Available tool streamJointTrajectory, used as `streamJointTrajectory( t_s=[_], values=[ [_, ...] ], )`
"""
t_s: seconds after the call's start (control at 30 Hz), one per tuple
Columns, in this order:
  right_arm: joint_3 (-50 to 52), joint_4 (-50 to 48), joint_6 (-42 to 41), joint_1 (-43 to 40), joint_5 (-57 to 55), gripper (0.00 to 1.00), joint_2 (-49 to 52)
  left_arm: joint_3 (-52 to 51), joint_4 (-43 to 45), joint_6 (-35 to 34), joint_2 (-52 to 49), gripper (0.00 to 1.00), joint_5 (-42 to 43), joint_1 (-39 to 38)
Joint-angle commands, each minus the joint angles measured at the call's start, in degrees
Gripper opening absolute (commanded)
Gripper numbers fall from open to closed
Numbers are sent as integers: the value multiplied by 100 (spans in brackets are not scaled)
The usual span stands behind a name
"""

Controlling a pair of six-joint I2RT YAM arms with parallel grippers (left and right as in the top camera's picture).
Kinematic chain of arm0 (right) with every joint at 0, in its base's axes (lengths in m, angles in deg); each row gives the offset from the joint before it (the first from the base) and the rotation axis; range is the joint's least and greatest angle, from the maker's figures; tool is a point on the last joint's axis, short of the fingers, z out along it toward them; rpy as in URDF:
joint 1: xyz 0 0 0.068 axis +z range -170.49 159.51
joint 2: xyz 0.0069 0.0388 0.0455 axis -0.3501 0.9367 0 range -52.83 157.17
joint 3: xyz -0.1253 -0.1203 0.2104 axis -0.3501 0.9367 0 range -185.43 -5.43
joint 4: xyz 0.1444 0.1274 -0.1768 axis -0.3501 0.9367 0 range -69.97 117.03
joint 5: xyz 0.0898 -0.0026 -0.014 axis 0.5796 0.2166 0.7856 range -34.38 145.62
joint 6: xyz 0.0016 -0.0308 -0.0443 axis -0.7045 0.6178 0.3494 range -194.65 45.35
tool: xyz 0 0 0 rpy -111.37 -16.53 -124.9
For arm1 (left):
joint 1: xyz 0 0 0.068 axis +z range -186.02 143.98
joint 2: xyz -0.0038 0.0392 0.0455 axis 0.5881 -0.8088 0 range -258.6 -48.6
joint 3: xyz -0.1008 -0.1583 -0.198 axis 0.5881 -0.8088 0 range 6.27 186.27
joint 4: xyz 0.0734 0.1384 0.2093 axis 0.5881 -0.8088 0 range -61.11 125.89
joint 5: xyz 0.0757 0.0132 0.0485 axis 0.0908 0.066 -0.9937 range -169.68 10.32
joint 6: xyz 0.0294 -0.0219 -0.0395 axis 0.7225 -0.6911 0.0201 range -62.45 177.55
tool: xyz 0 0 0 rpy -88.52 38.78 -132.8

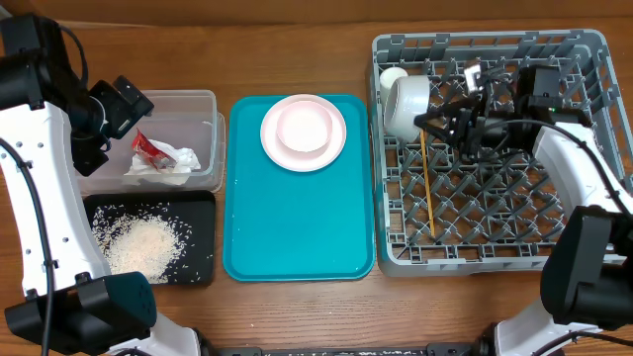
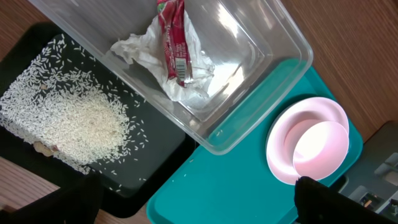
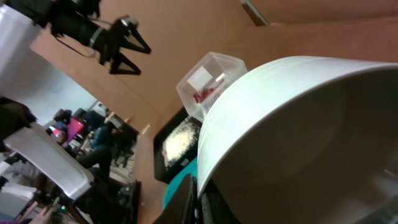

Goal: Sort waste into correct bins and load items into the dishwasher

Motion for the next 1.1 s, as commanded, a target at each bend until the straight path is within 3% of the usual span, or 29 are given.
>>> streamJointTrajectory(
  t_s=[0.0,0.37,1.07],
  values=[
    [151,-22,435,31,-131,4,-39,107,7,74,140,100,7,-11],
    [243,-7,962,227,-354,4,72,107,7,74,140,100,7,-13],
    [243,-306,887,223,-785,4,511,107,4,74,140,100,7,-11]
  ],
)
